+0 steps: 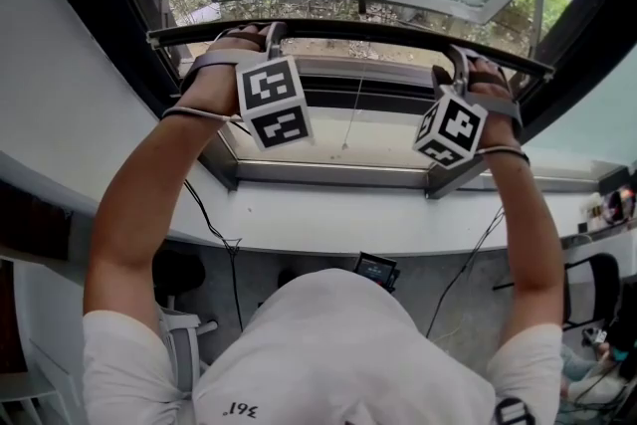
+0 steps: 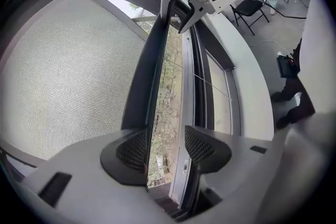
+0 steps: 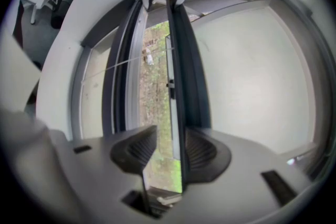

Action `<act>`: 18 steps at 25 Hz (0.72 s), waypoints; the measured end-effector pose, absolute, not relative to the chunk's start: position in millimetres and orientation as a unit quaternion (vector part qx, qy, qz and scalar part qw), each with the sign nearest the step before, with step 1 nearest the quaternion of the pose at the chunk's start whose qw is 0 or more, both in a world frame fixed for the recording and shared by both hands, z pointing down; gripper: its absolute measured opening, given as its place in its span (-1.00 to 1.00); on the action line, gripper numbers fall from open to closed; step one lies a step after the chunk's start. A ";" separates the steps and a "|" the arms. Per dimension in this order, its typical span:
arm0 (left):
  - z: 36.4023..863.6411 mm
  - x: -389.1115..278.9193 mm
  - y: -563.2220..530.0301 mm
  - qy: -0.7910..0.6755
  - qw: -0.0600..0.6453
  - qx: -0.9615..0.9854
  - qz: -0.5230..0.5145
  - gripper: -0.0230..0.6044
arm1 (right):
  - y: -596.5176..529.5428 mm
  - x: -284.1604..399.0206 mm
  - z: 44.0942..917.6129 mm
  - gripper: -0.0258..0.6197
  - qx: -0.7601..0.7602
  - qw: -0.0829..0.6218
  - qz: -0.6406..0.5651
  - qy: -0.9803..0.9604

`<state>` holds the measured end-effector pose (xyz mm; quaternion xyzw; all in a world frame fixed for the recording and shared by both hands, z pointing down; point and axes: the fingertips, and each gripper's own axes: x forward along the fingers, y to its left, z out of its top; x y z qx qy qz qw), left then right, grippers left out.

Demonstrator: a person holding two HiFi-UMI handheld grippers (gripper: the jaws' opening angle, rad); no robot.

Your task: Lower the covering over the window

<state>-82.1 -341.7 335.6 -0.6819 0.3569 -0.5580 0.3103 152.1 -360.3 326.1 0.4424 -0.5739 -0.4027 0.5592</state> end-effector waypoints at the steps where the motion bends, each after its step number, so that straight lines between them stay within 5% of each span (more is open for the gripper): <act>1: 340.1 -82.0 -341.6 0.355 0.309 -0.683 -0.559 -0.23 | -360.2 152.1 331.2 -0.38 0.440 0.562 -0.401 -0.574; 18: 389.4 -81.5 -335.7 0.340 0.273 -0.699 -0.567 -0.23 | -354.5 153.4 382.3 -0.38 0.427 0.580 -0.368 -0.588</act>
